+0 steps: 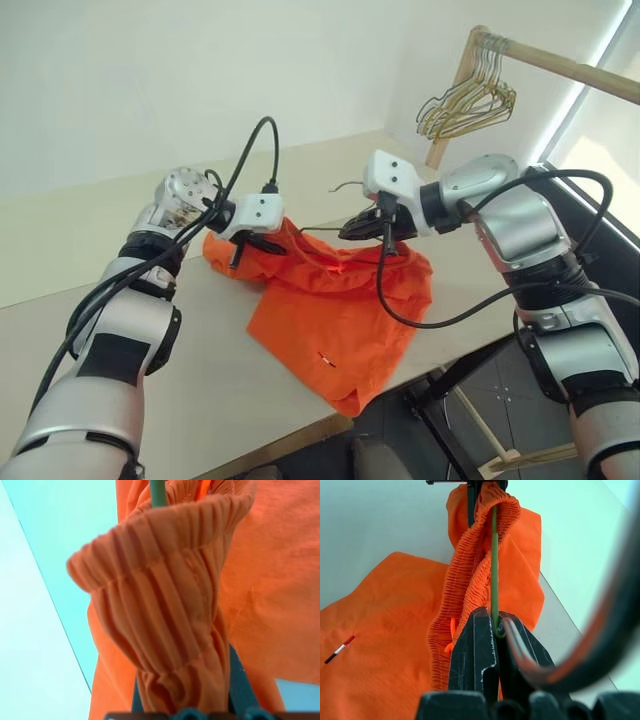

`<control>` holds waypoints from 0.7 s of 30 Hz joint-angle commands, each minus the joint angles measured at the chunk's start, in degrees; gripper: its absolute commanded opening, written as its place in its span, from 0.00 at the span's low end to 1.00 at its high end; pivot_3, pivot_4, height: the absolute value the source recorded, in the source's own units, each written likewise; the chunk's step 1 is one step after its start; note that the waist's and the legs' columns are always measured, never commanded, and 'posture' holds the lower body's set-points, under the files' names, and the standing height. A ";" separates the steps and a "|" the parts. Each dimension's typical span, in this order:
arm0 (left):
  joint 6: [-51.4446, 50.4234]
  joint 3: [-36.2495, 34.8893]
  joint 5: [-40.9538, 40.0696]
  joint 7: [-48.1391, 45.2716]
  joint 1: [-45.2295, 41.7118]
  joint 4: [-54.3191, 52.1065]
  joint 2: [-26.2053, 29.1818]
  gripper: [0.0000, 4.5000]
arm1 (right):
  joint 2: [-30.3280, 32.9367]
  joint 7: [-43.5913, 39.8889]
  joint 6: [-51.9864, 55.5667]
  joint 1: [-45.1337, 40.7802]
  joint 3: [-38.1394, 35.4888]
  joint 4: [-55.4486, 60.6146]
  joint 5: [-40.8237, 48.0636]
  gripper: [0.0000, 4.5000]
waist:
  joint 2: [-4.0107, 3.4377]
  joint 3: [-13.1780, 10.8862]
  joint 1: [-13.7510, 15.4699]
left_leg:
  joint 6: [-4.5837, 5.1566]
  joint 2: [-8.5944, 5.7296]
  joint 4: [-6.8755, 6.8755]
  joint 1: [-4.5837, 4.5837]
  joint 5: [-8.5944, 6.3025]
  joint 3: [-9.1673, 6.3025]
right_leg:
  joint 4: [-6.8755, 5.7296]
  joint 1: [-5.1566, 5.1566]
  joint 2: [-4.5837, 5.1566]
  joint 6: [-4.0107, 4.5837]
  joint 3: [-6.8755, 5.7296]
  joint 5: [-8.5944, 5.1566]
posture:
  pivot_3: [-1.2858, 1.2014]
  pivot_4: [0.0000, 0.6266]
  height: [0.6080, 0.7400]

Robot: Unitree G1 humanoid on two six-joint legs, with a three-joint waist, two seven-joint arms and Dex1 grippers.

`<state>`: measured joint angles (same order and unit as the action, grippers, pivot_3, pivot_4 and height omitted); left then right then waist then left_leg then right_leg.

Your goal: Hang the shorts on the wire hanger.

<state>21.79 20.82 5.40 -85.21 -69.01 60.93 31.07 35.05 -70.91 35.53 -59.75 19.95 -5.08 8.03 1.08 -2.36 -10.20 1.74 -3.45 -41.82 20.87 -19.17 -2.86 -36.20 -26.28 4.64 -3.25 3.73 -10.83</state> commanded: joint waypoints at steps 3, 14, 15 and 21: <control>-0.06 -1.85 -0.08 -2.56 -0.08 -1.15 1.15 0.00 | 1.14 0.43 -1.74 -2.14 -1.78 1.47 -0.70 0.18 | 0.00 0.00 -0.21 | 0.00 0.01 0.00 0.00 0.00 0.00 | 0.00 0.00 0.00 0.00 0.00 0.00 | 0.46 0.00 1.00; -6.02 -4.88 -1.29 -3.83 3.30 -4.02 3.79 0.00 | 7.41 0.90 3.20 1.42 -6.64 7.02 2.33 1.00 | 0.00 0.00 -0.04 | 0.00 0.00 0.00 0.08 0.00 -0.03 | 0.00 -0.06 0.02 0.00 -0.02 0.00 | 0.46 0.00 1.00; -6.38 -5.10 -1.33 -3.82 3.67 -4.41 3.92 0.00 | 8.25 0.90 3.84 1.97 -7.36 7.78 2.85 1.00 | 0.00 0.00 -0.01 | 0.01 0.00 0.00 0.08 0.00 -0.03 | 0.00 -0.06 0.03 0.00 -0.03 0.00 | 0.46 0.00 1.00; -9.05 -6.26 -1.30 -2.47 5.44 -6.41 3.91 0.00 | 16.04 -0.31 8.50 6.96 -14.33 13.17 7.61 1.00 | -0.01 0.00 0.29 | 0.05 -0.01 0.00 0.11 -0.03 -0.04 | 0.00 -0.06 0.08 0.00 -0.06 0.00 | 0.46 0.00 1.00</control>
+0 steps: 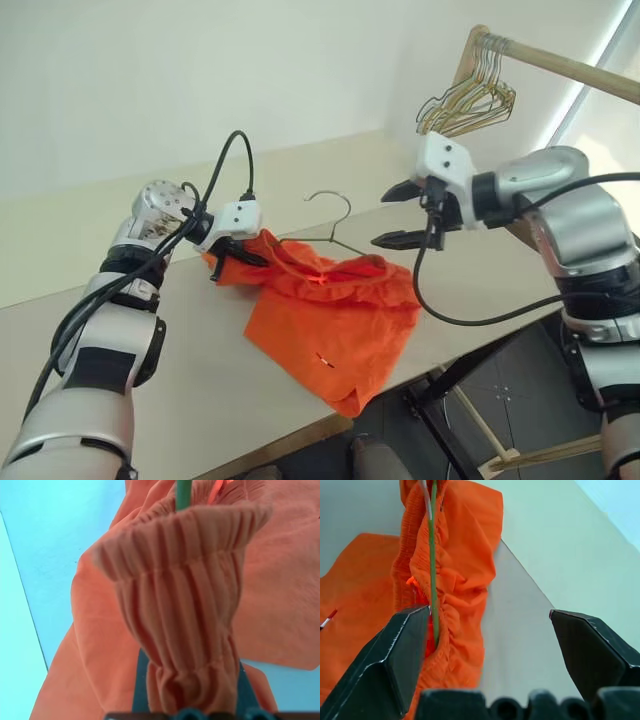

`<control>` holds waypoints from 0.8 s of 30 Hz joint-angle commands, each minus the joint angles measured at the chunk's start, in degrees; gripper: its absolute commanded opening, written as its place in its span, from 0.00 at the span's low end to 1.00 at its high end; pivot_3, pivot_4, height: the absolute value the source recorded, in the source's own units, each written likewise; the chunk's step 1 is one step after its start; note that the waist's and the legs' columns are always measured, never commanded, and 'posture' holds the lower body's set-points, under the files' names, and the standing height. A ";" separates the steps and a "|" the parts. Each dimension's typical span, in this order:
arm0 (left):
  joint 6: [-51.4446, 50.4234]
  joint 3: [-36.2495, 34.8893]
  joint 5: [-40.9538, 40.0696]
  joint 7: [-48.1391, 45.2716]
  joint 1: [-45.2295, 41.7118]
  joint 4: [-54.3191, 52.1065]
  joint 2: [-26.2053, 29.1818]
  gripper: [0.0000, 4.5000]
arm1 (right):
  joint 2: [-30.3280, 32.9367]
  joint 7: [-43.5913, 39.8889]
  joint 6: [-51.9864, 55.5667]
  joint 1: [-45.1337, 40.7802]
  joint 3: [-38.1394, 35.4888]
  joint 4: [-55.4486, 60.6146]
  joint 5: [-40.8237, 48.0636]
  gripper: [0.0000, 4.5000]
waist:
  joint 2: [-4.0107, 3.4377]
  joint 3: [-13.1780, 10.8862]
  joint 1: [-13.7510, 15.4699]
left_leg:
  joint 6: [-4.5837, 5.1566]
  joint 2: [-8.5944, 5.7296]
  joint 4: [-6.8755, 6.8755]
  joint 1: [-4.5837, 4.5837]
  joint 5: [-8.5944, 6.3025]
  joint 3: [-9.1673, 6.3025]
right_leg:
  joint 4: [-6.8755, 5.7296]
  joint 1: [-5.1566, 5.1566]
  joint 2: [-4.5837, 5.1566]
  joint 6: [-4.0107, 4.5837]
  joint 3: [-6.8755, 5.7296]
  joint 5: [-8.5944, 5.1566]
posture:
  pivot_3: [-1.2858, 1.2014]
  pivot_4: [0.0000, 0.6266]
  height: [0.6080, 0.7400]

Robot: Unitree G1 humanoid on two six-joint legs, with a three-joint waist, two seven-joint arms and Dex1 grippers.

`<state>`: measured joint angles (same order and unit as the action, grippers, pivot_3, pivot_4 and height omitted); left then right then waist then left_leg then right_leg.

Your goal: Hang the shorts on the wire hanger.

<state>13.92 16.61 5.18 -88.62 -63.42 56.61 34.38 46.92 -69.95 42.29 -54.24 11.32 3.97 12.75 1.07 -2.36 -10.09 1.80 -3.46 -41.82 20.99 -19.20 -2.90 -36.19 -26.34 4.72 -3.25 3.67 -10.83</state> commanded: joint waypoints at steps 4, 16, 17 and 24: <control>-2.22 -2.52 -1.16 1.28 0.03 -2.66 0.50 0.00 | 11.07 -3.25 2.49 9.15 -7.33 10.97 4.89 1.00 | 0.00 0.00 0.69 | 0.09 0.00 0.00 0.06 -0.05 -0.02 | 0.06 0.00 0.02 0.00 -0.08 0.00 | 0.46 0.00 1.00; -1.84 -2.84 -0.90 1.95 -1.03 -1.91 -0.34 0.00 | 4.96 3.87 1.23 8.75 6.24 7.07 -3.70 1.00 | -0.08 0.05 0.72 | 0.13 0.01 -0.01 -0.13 -0.08 0.11 | 0.07 0.05 0.02 -0.01 0.05 0.00 | 0.46 0.00 1.00; -1.80 -2.85 -0.85 1.97 -1.07 -1.87 -0.41 0.00 | 3.92 3.79 0.77 7.73 7.34 5.54 -4.39 1.00 | -0.08 0.05 0.70 | 0.10 0.00 -0.01 -0.11 -0.06 0.11 | 0.01 0.05 0.02 -0.01 0.04 0.00 | 0.46 0.00 1.00; -1.96 -3.09 -0.85 1.78 -1.02 -2.40 -0.46 0.00 | -1.86 1.81 -1.73 3.89 12.83 -2.88 -7.28 0.88 | -0.08 0.05 1.01 | 0.10 -0.08 -0.04 -0.04 -0.05 0.10 | 0.06 0.04 0.09 -0.04 -0.01 0.02 | 0.47 0.00 1.00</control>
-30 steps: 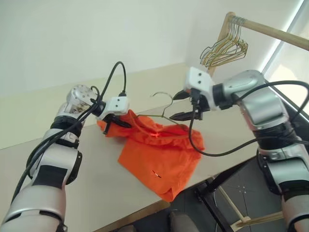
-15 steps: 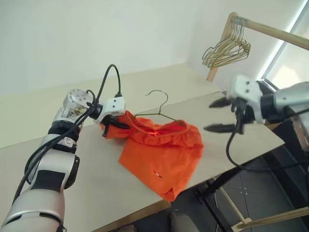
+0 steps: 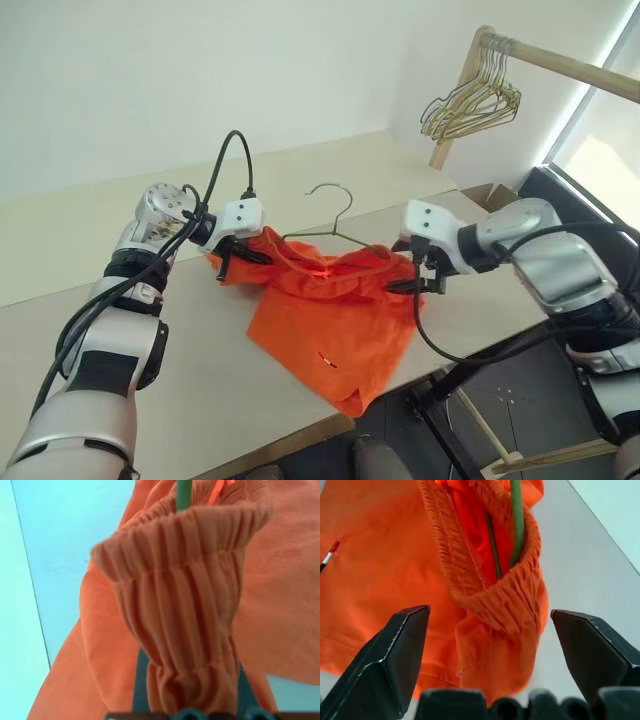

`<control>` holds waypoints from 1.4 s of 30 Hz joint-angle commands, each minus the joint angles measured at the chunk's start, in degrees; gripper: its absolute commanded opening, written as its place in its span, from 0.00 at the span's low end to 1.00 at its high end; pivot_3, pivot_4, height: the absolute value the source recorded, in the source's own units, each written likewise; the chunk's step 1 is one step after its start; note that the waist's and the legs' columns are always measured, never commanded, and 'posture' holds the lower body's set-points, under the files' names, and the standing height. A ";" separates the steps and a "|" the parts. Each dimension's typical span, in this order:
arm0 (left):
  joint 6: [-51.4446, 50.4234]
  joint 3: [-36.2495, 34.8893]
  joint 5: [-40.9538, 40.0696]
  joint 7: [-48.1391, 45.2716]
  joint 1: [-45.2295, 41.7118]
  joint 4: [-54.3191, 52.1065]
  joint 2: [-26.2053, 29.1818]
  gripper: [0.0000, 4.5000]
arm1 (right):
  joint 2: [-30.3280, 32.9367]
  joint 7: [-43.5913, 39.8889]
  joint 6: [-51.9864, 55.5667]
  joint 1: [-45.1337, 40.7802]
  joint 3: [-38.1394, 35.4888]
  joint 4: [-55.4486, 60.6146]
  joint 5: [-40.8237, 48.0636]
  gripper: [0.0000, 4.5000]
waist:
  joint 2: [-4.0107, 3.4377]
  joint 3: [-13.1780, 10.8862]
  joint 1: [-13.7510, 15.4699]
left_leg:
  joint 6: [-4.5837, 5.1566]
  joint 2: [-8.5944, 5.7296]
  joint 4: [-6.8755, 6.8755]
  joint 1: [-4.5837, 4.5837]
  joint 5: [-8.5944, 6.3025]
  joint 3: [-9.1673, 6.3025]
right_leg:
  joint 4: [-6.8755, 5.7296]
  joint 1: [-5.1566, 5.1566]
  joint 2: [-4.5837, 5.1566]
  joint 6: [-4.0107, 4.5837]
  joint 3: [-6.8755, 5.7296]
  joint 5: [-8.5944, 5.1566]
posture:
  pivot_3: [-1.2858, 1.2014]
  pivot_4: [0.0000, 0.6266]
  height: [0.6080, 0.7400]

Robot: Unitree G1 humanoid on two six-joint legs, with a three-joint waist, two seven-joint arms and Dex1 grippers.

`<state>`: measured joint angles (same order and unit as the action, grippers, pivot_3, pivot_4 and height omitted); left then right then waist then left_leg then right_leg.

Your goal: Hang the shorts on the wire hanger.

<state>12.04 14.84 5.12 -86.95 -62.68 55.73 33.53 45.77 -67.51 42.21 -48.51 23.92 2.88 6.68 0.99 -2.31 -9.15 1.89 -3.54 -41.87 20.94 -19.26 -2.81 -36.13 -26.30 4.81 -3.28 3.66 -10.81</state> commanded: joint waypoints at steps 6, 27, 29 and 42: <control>-0.03 -1.67 -0.94 -0.17 -1.63 -1.80 0.92 0.00 | -3.05 -1.60 -4.39 -3.34 1.79 -6.87 -3.59 0.44 | 0.00 0.00 0.37 | -0.02 -0.03 0.00 0.00 0.01 -0.02 | -0.03 0.00 0.00 0.00 -0.01 0.00 | 0.47 0.00 1.00; 1.35 -5.38 -4.45 -1.86 -4.57 0.44 0.35 0.57 | -1.07 -6.86 -4.68 -2.25 -3.38 -4.50 -2.00 0.00 | 0.00 0.00 0.48 | -0.04 -0.06 -0.01 0.02 0.02 -0.06 | -0.03 -0.02 0.04 0.00 -0.05 0.00 | 0.48 0.00 1.00; 1.25 -6.09 -4.48 -1.44 -5.06 1.22 1.01 0.70 | 0.19 -6.56 -3.61 -0.94 -4.64 -3.11 -1.35 0.00 | 0.00 0.00 0.52 | -0.04 -0.08 -0.01 0.02 0.02 -0.06 | -0.03 -0.01 0.05 0.00 -0.05 0.00 | 0.48 0.00 1.00; -4.93 -19.00 -12.87 11.63 -2.92 -4.39 4.47 0.99 | 6.01 2.23 19.38 16.92 -24.58 13.84 12.03 0.00 | 0.00 0.01 2.05 | -0.01 -0.05 -0.01 0.02 0.01 -0.06 | -0.06 -0.01 0.06 0.00 -0.06 0.00 | 0.48 0.00 1.00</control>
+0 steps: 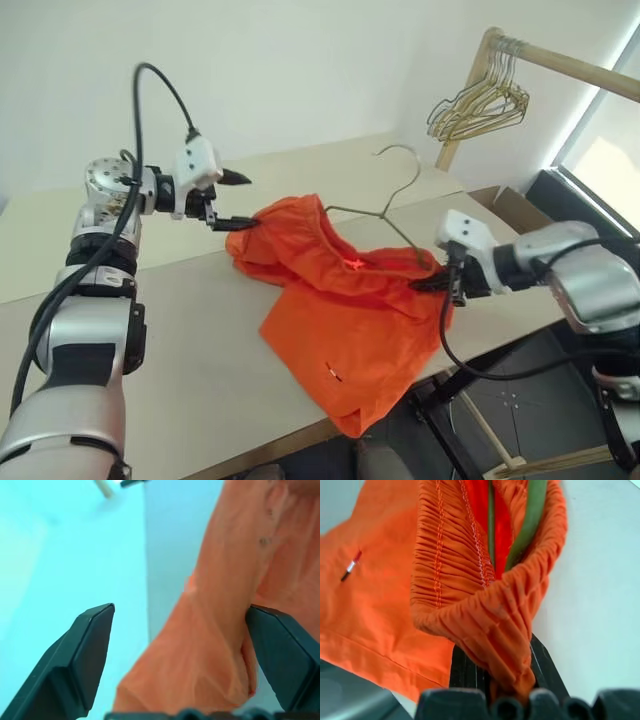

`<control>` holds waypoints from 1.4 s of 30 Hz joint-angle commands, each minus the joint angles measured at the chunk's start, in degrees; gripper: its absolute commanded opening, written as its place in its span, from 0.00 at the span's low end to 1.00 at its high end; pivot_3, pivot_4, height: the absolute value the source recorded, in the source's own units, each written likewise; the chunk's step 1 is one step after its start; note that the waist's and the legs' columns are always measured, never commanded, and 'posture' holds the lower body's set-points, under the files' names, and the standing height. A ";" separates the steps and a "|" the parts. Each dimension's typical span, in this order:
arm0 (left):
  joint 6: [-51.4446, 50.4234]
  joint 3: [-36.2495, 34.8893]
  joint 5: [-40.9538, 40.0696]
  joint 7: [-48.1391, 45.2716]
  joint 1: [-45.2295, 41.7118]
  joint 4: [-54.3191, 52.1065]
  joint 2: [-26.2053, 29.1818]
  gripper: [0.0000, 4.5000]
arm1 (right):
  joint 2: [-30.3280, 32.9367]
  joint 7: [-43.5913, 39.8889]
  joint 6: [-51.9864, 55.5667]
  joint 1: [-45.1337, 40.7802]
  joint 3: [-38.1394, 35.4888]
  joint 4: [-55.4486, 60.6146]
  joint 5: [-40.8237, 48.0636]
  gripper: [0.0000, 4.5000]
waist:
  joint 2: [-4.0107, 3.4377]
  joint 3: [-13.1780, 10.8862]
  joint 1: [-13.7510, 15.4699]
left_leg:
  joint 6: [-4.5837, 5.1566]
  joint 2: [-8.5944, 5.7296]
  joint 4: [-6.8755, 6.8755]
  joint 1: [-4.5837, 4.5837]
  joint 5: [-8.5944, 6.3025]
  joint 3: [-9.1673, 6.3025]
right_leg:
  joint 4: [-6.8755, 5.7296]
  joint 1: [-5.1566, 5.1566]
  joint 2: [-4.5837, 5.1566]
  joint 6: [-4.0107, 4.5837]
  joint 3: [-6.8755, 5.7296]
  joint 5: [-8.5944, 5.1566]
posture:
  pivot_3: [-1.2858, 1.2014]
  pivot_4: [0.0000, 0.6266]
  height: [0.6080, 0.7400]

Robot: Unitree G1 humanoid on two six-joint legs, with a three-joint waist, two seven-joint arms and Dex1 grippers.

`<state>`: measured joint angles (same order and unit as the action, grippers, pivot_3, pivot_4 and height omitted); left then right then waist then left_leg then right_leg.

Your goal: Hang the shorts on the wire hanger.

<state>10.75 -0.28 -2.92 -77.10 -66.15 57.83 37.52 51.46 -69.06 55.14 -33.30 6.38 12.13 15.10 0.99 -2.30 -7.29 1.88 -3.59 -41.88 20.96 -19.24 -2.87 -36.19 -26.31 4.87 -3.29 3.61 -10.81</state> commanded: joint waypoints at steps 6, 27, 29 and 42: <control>-20.49 -8.23 -15.94 7.76 11.30 -34.08 -3.07 0.99 | -4.11 14.86 23.77 9.41 -21.96 13.89 8.10 0.00 | 0.00 0.03 1.54 | 0.04 -0.02 -0.04 0.02 -0.03 -0.01 | -0.02 0.03 0.11 -0.02 0.02 0.01 | 0.47 0.00 1.00; -40.52 -8.49 -31.12 27.96 21.54 -62.88 -13.29 0.99 | -10.98 55.74 37.36 4.54 -50.94 5.56 5.76 0.00 | -1.25 1.50 -1.42 | 0.63 0.04 0.29 -1.37 -0.37 0.18 | 0.54 1.45 0.01 -0.12 0.31 0.00 | 0.43 0.00 1.00; -41.39 -8.47 -31.81 28.81 21.54 -63.91 -13.74 0.99 | -10.01 58.46 37.36 1.89 -52.01 2.13 4.92 0.00 | -1.29 1.52 -1.73 | 0.69 0.04 0.37 -1.68 -0.42 0.18 | 0.66 1.80 0.01 -0.19 0.32 -0.05 | 0.43 0.00 1.00; -42.98 -8.04 -34.09 29.77 23.27 -67.24 -12.42 0.99 | -0.89 66.82 37.36 -13.53 -52.45 -19.06 0.36 0.00 | -1.53 1.67 -3.20 | 0.69 0.08 0.84 -1.98 -0.40 0.28 | 1.13 2.26 -0.09 -0.26 0.42 -0.02 | 0.43 0.00 1.00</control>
<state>-32.58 -7.88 -36.13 -47.77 -42.39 -8.11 24.39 48.74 -3.03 92.06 -44.53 -45.28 -6.18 16.51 -0.54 -0.63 -10.49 2.57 -3.52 -41.02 18.97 -19.65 -2.58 -35.04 -24.04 4.77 -3.54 4.02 -10.83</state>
